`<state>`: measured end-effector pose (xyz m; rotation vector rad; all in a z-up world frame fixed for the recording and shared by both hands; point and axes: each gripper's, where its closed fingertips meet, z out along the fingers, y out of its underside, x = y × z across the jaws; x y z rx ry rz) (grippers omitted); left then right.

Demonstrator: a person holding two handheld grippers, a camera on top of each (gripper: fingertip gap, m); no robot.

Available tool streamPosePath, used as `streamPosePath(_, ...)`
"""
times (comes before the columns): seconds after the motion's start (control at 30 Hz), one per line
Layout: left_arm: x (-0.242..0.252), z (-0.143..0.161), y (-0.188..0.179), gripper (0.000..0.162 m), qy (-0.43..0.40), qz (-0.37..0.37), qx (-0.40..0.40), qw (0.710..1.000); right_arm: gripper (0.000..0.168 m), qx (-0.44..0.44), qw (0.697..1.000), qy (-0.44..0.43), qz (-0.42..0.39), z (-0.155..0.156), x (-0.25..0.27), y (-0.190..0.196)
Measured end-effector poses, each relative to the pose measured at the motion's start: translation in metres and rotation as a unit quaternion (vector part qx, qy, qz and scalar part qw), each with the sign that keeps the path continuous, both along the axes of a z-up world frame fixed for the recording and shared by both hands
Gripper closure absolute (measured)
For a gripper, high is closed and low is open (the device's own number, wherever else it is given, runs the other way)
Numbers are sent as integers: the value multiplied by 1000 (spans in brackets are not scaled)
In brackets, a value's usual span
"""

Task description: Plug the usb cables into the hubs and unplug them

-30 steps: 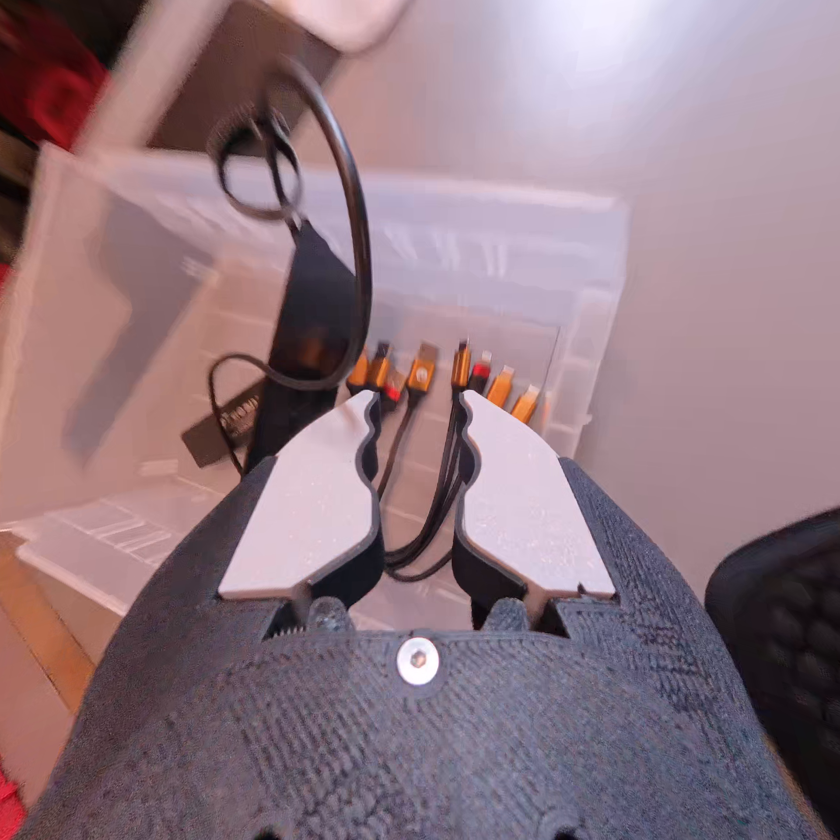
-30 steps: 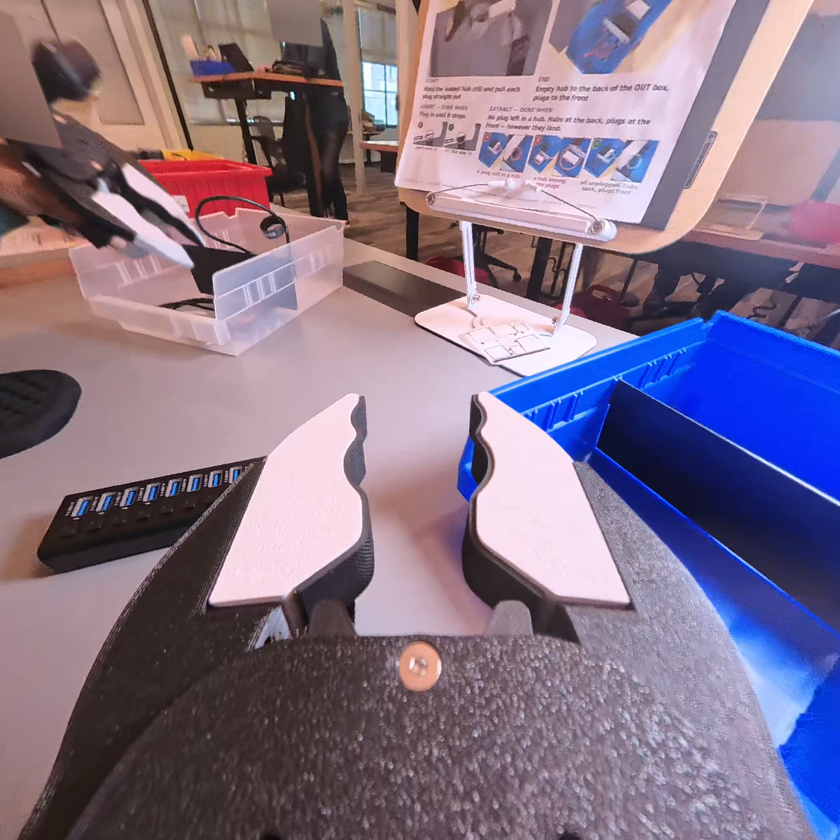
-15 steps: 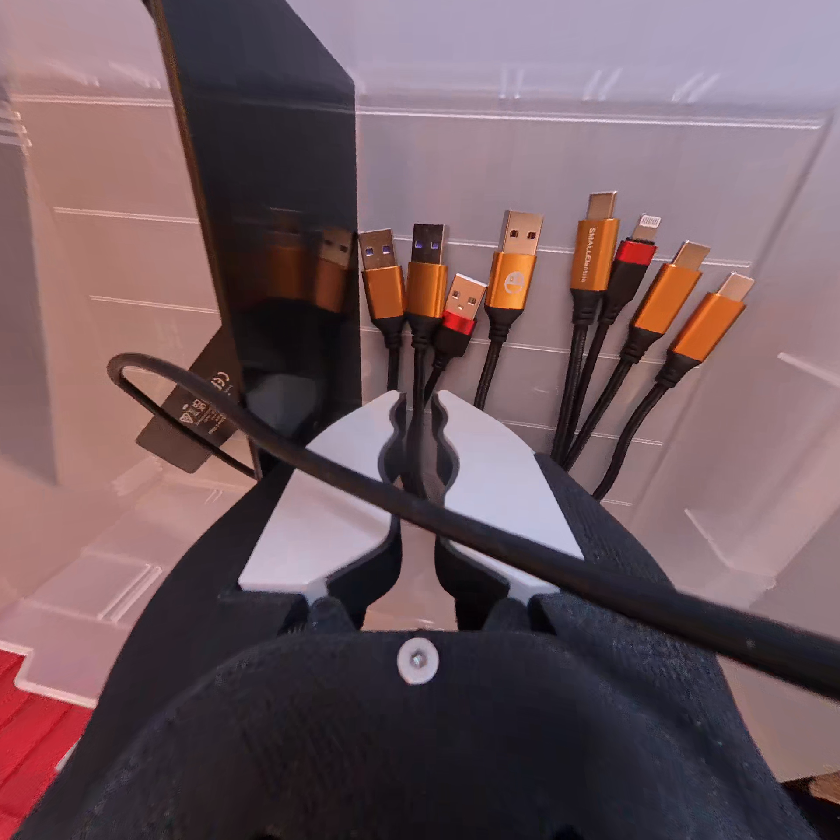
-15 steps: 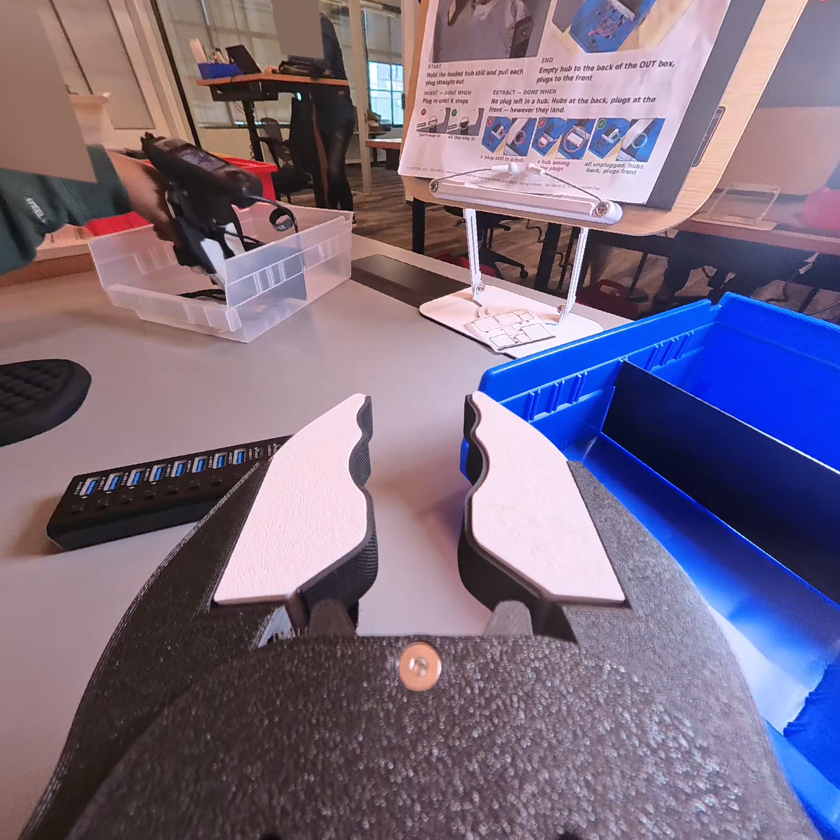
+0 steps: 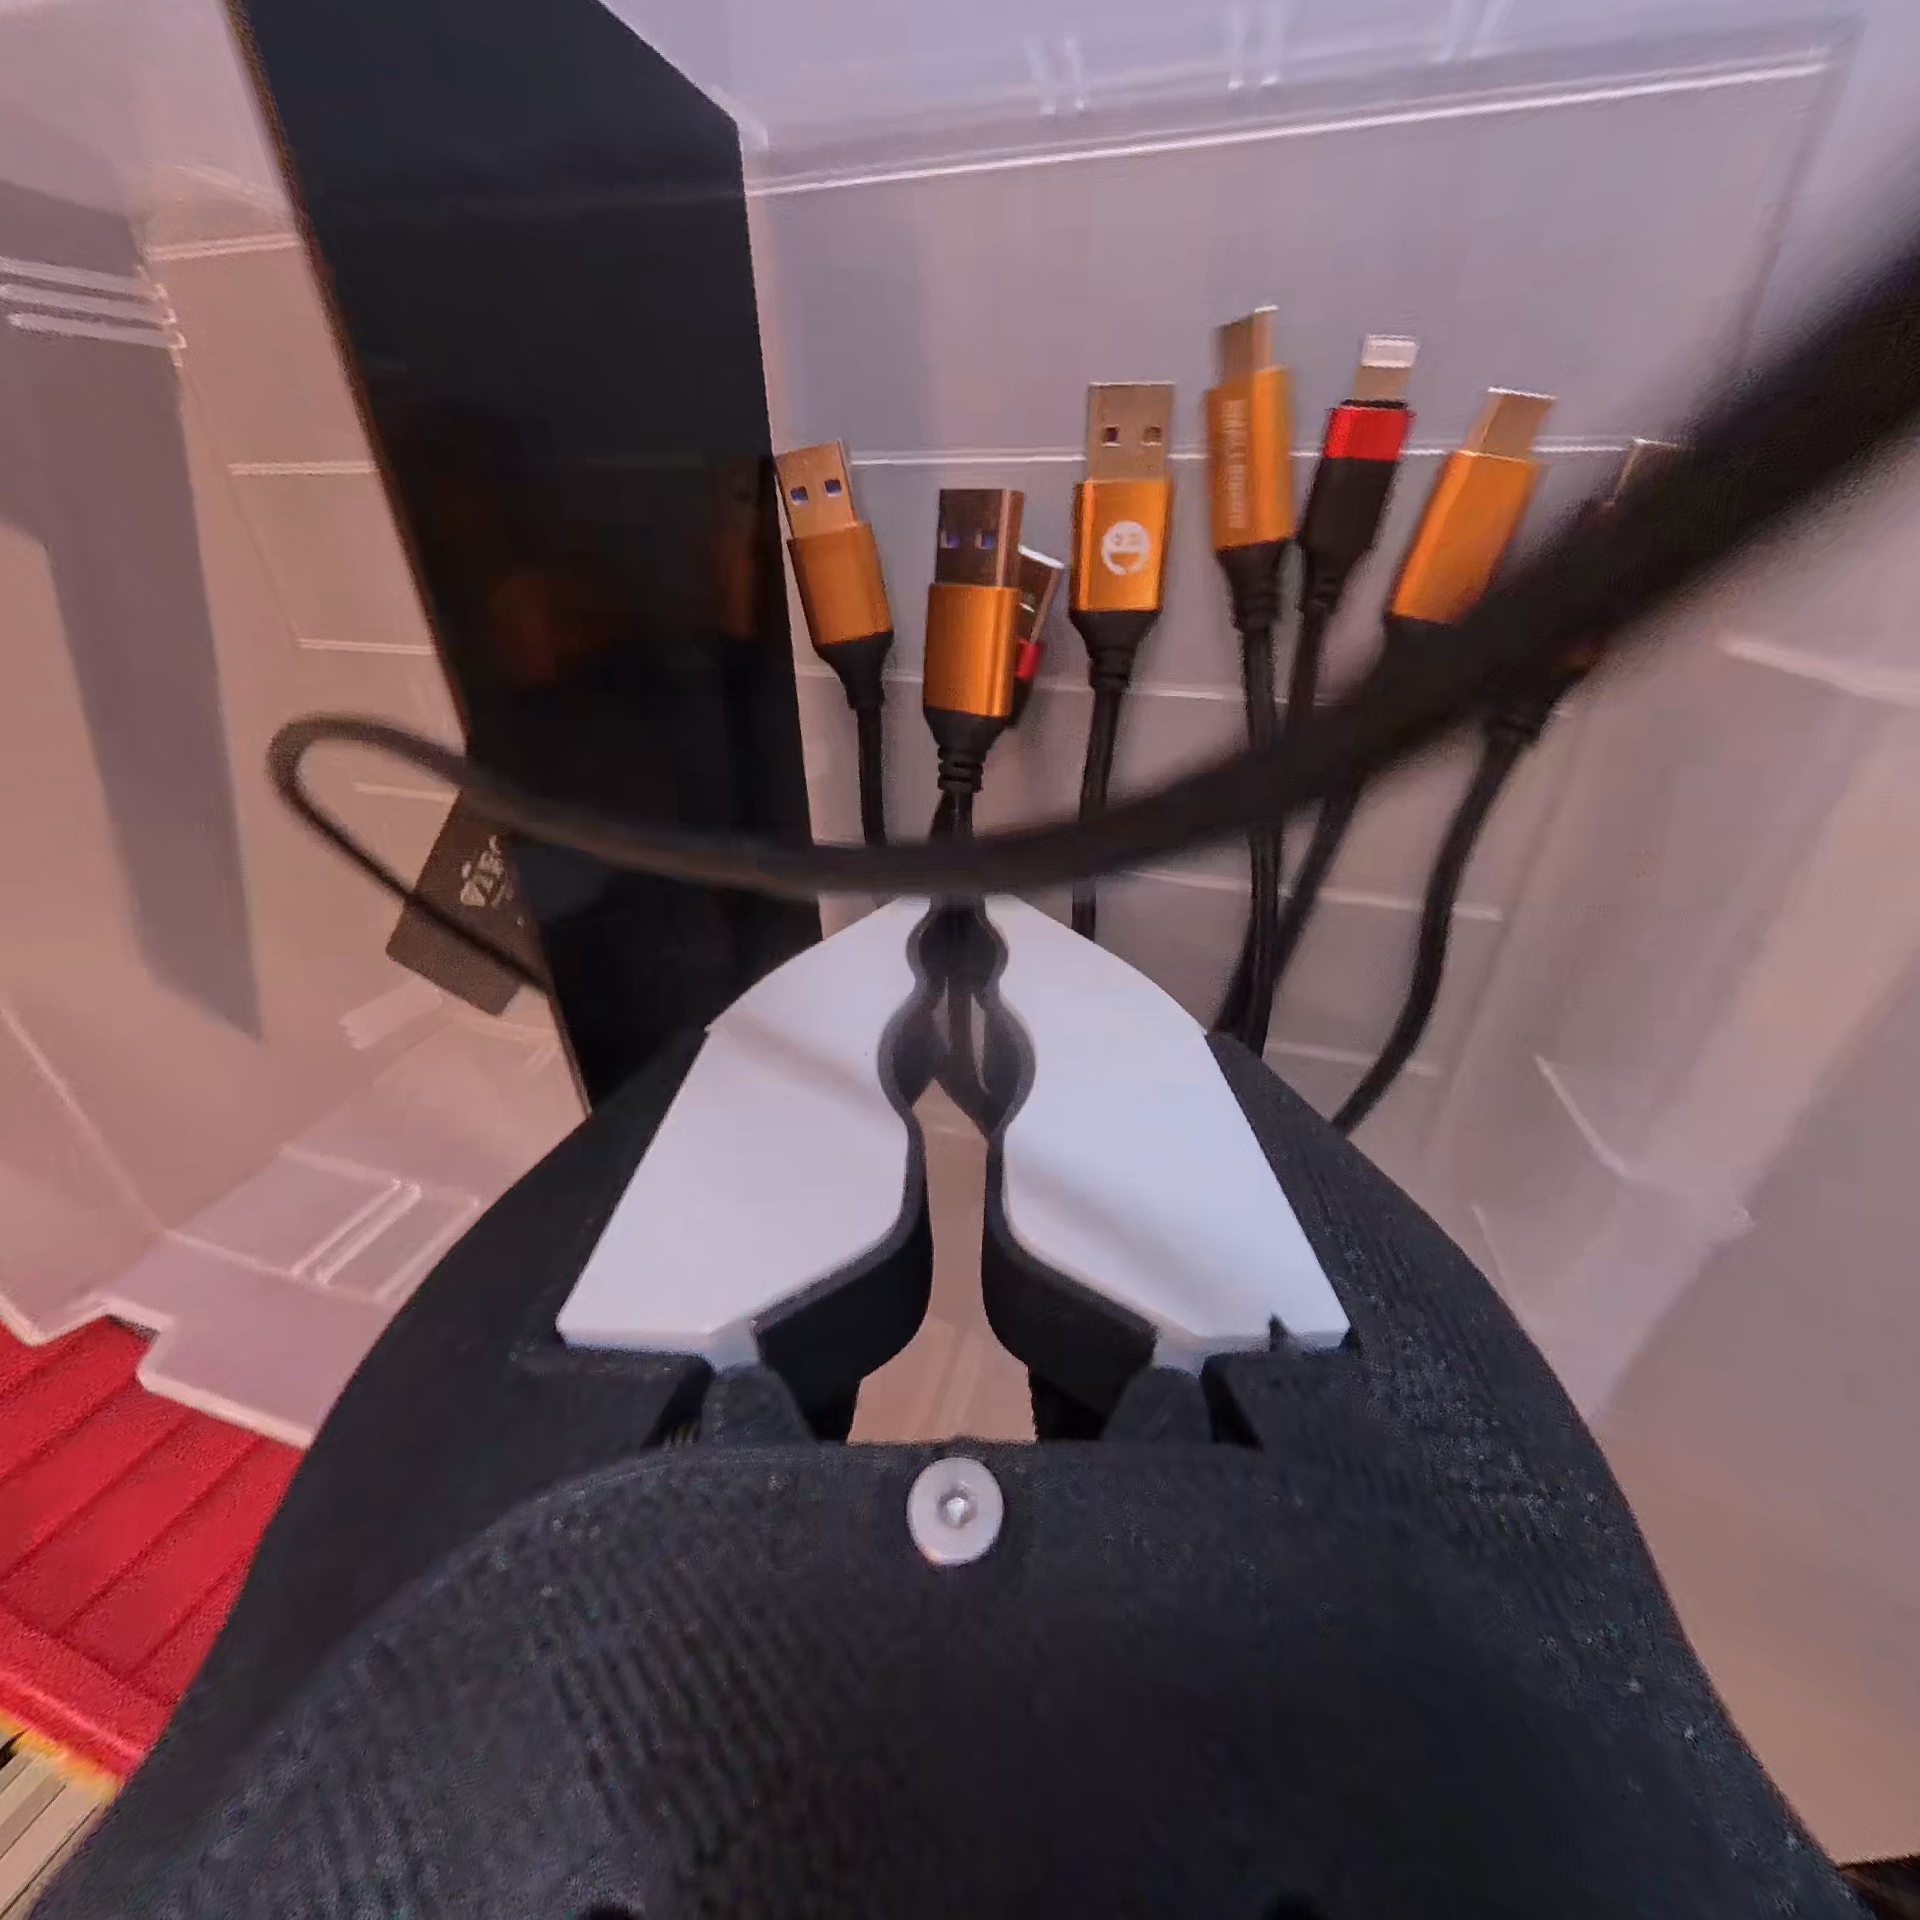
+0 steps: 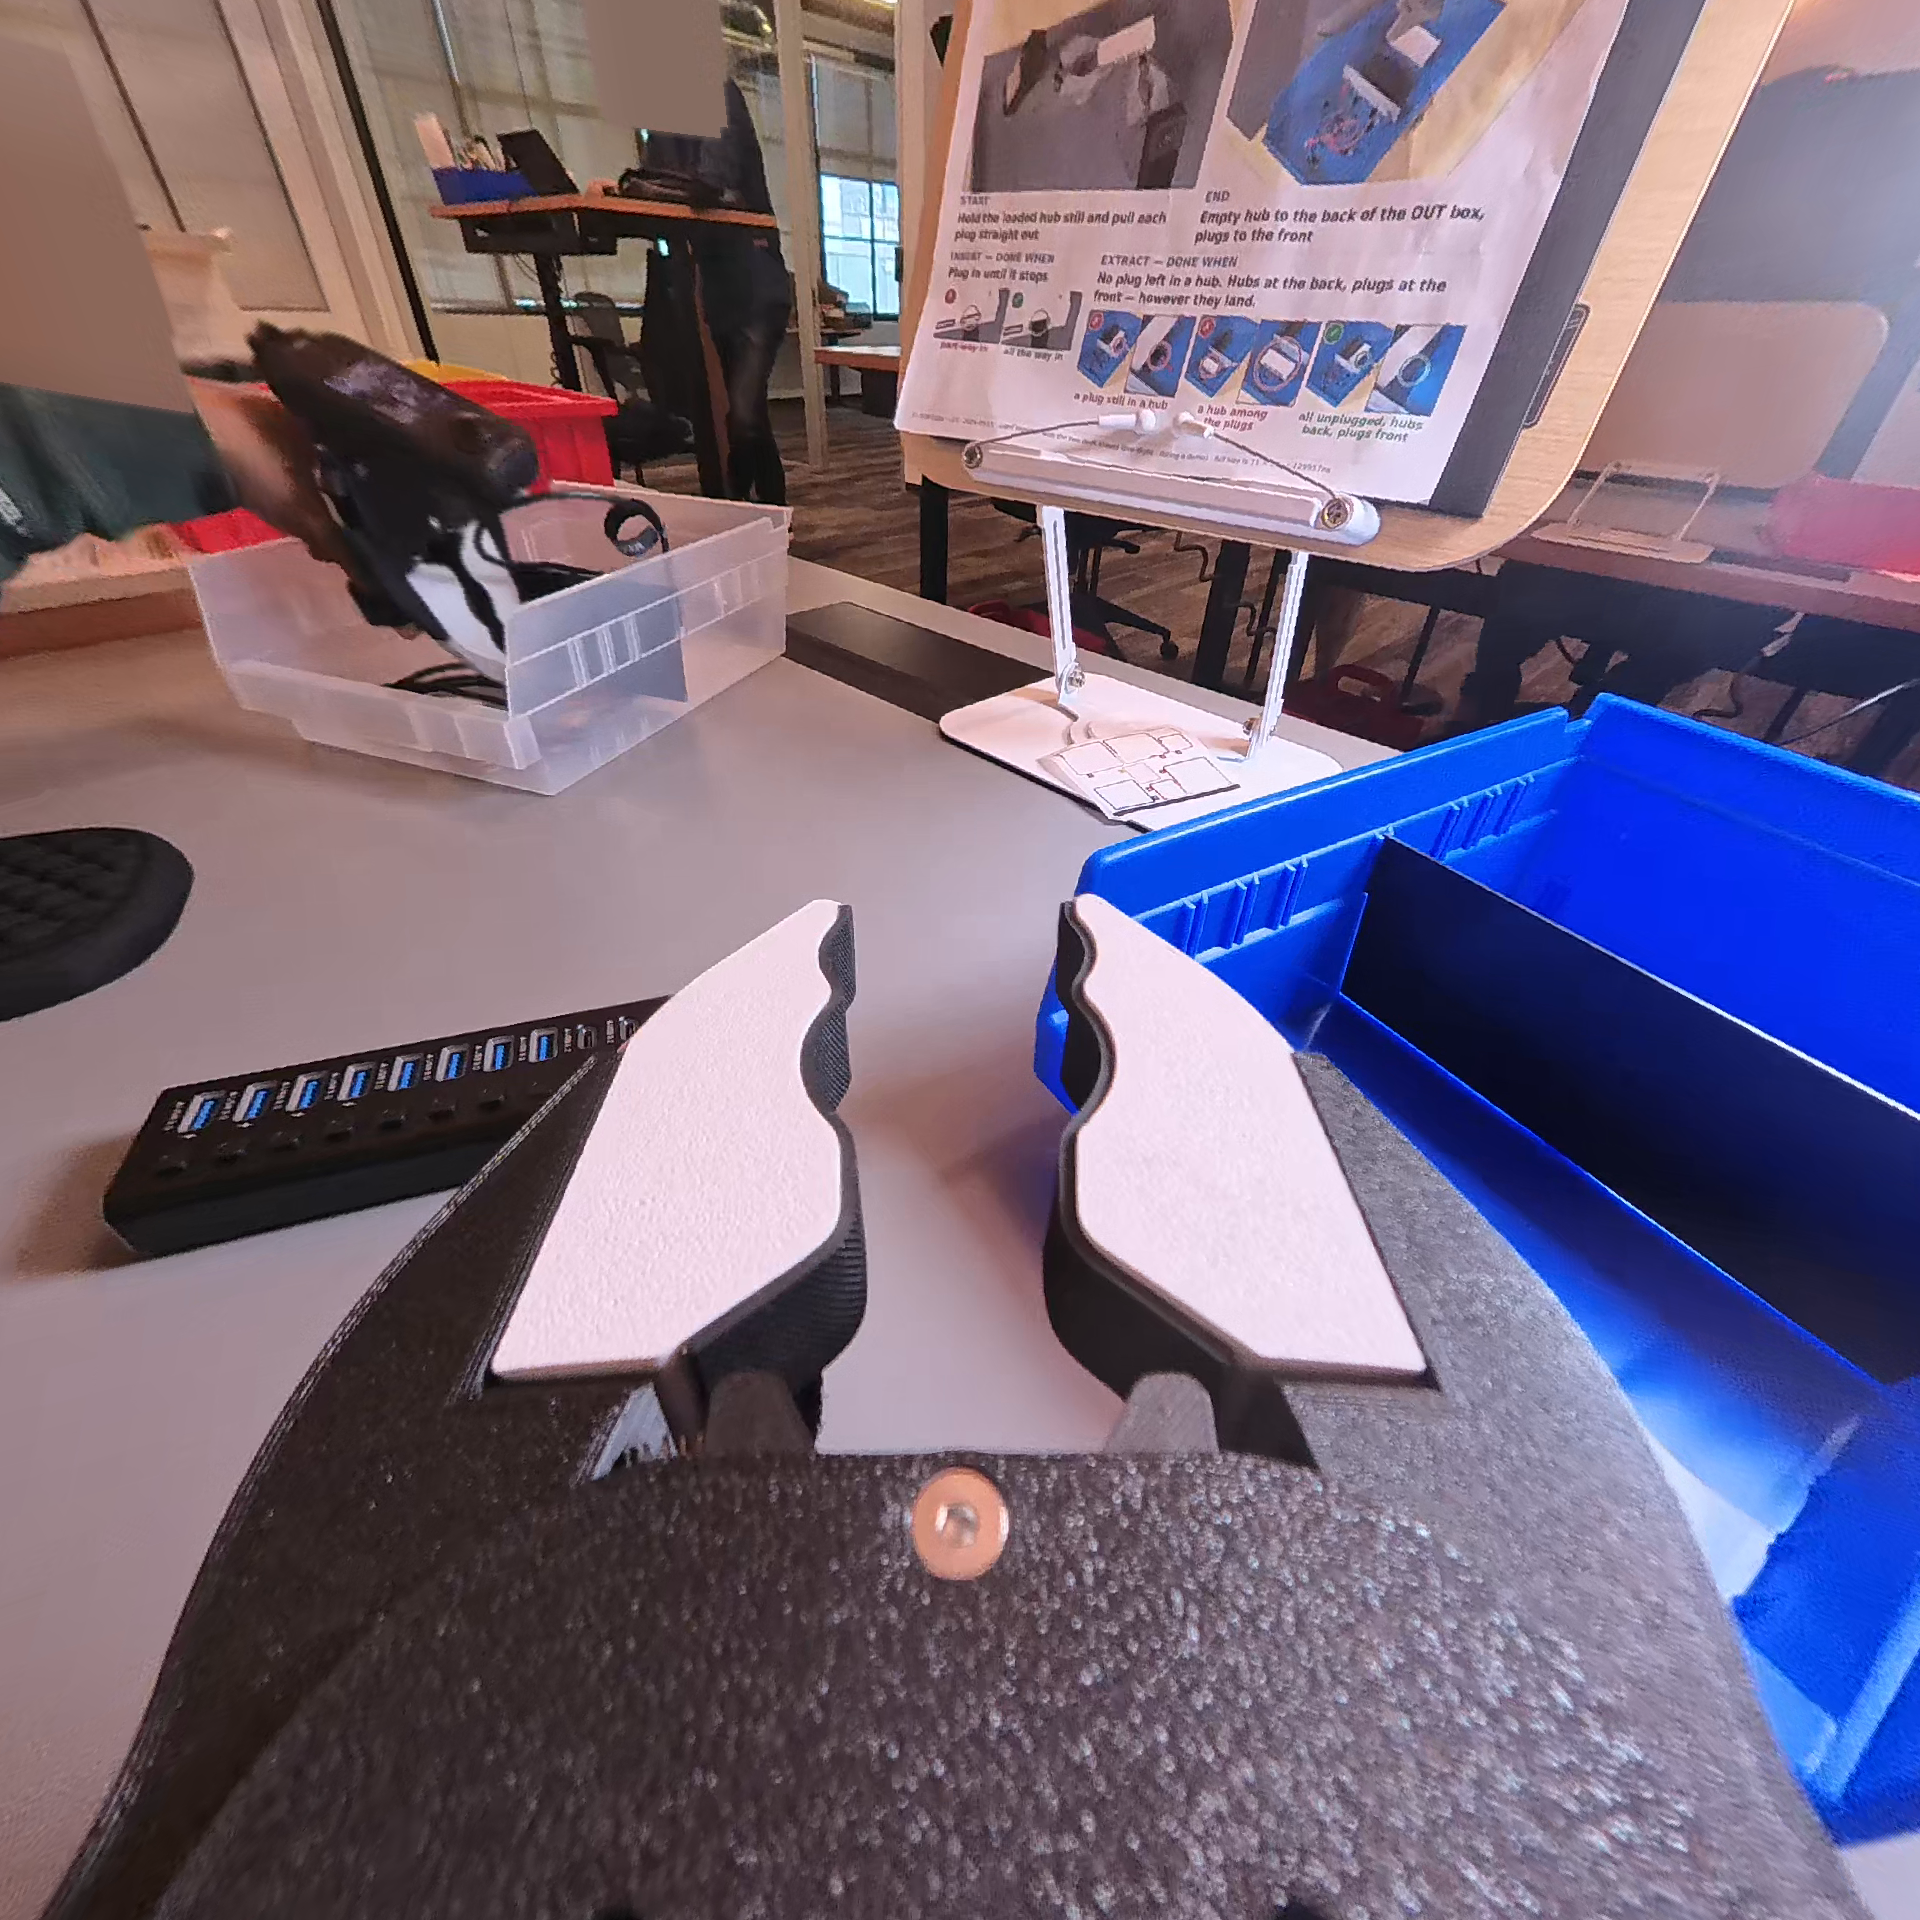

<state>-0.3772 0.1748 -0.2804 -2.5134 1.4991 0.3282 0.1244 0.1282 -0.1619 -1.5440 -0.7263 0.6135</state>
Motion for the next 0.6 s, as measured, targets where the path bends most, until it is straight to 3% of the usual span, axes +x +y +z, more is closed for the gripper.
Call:
streamPosePath(0.03,0,8,-4,157,-15,0,5,1000,130,0,1000,1,-1,-1,1,0)
streamPosePath(0.27,20,94,-41,157,-173,-52,108,978,131,1,1000,9,10,1,-1,-4)
streamPosePath(0.43,85,169,-83,158,-294,-169,237,911,131,23,999,3,46,7,-21,-16)
streamPosePath(0.6,157,190,-106,157,-306,-266,305,862,130,32,993,3,113,25,-60,-39)
